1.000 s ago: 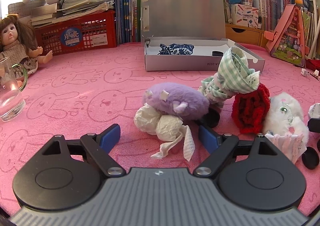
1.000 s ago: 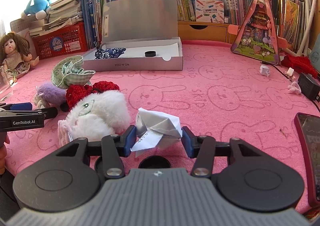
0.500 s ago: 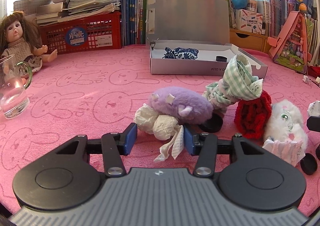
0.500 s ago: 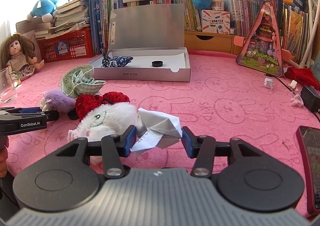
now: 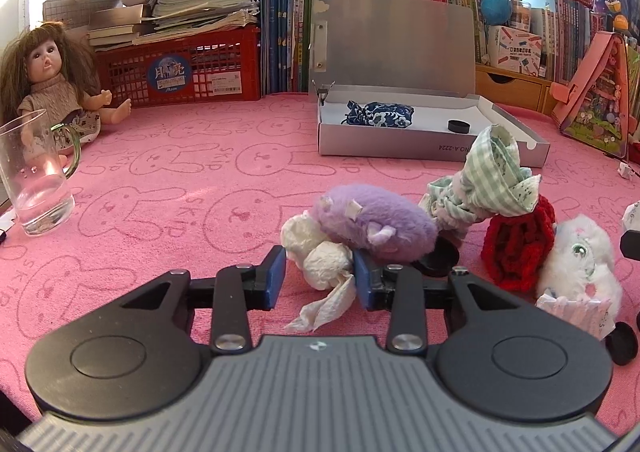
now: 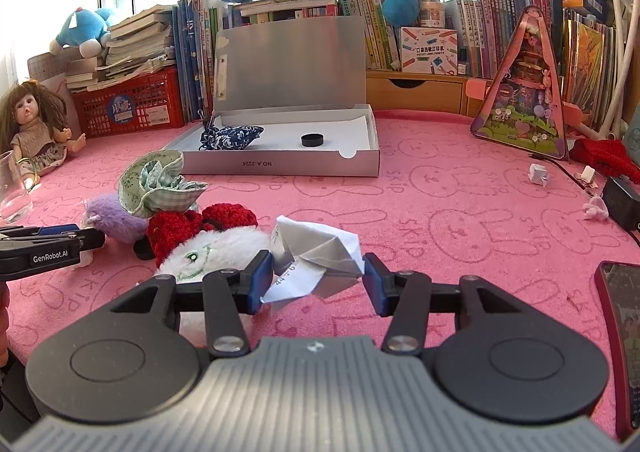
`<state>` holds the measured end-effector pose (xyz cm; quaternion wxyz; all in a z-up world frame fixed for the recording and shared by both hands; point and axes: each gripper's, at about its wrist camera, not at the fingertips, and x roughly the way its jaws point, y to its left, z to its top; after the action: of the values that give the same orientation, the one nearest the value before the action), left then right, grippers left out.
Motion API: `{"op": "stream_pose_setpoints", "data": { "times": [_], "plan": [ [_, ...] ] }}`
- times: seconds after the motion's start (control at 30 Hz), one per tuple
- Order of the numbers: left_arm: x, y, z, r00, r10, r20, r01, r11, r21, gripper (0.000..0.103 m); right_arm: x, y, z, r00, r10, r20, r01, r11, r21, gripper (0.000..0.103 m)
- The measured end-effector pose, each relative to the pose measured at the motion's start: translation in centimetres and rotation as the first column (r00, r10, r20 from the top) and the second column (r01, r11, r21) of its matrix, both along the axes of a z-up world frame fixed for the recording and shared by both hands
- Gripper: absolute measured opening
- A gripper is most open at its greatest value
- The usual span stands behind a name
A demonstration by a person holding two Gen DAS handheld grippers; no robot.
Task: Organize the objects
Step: 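Close left tool on the white tissue under the purple plush while right tool holds paper, then carry the white tissue and folded paper with both tools over the silver box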
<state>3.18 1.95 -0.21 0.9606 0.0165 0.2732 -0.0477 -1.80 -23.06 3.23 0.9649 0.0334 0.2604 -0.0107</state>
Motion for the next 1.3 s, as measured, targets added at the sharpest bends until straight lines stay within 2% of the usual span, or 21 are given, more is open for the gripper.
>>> {"op": "stream_pose_setpoints", "data": {
  "times": [0.07,0.1,0.13,0.17,0.2,0.3,0.4,0.47,0.53,0.63,1.0,1.3],
  "plan": [
    [0.4,0.1,-0.4,1.0,0.015,-0.008,-0.015,1.0,-0.01,0.045,0.0,0.1,-0.1,1.0,0.004,-0.005,-0.004,1.0,-0.004,0.054],
    [0.5,0.2,-0.6,1.0,0.013,0.009,-0.013,1.0,-0.025,0.052,0.0,0.1,-0.2,1.0,0.004,-0.007,-0.004,1.0,-0.004,0.054],
    [0.6,0.3,-0.7,1.0,0.01,0.023,-0.009,0.999,-0.042,0.07,0.0,0.2,-0.2,1.0,0.004,-0.009,-0.004,1.0,-0.004,0.054],
    [0.7,0.5,-0.8,1.0,0.01,0.027,-0.008,0.998,-0.061,0.078,0.0,0.2,-0.3,1.0,0.005,-0.009,-0.005,1.0,-0.004,0.054],
    [0.9,0.6,-0.8,1.0,0.017,0.021,-0.015,0.997,-0.07,0.081,0.0,0.2,-0.3,1.0,0.005,-0.01,-0.005,1.0,-0.003,0.054],
    [1.2,0.3,-0.9,1.0,0.023,0.007,-0.023,0.998,-0.054,0.081,0.1,0.4,-0.5,1.0,0.006,-0.015,-0.006,1.0,-0.006,0.054],
    [1.2,0.1,-0.9,1.0,0.019,0.005,-0.019,0.999,-0.047,0.078,0.2,0.5,-0.5,1.0,0.01,-0.017,-0.01,1.0,-0.006,0.054],
    [1.0,0.0,-0.7,1.0,0.016,0.011,-0.015,0.999,-0.044,0.067,0.2,0.6,-0.5,1.0,0.012,-0.015,-0.012,1.0,-0.007,0.054],
    [1.0,0.1,-0.5,1.0,0.021,0.013,-0.02,0.999,-0.045,0.045,0.3,0.6,-0.4,1.0,0.014,-0.012,-0.014,1.0,-0.009,0.054],
    [0.9,0.2,0.0,0.999,0.012,0.03,-0.01,0.999,-0.045,0.037,0.4,0.6,-0.1,1.0,0.015,-0.004,-0.015,1.0,-0.007,0.054],
    [2.0,0.4,4.7,0.99,-0.004,0.141,0.01,0.999,-0.037,0.037,3.2,-0.5,1.7,1.0,-0.003,0.02,0.003,1.0,0.001,0.049],
    [5.3,-1.4,7.9,0.985,-0.061,0.164,0.071,0.996,-0.06,0.037,7.2,-2.3,3.8,0.998,-0.042,0.049,0.04,0.999,0.033,0.048]
  ]
}}
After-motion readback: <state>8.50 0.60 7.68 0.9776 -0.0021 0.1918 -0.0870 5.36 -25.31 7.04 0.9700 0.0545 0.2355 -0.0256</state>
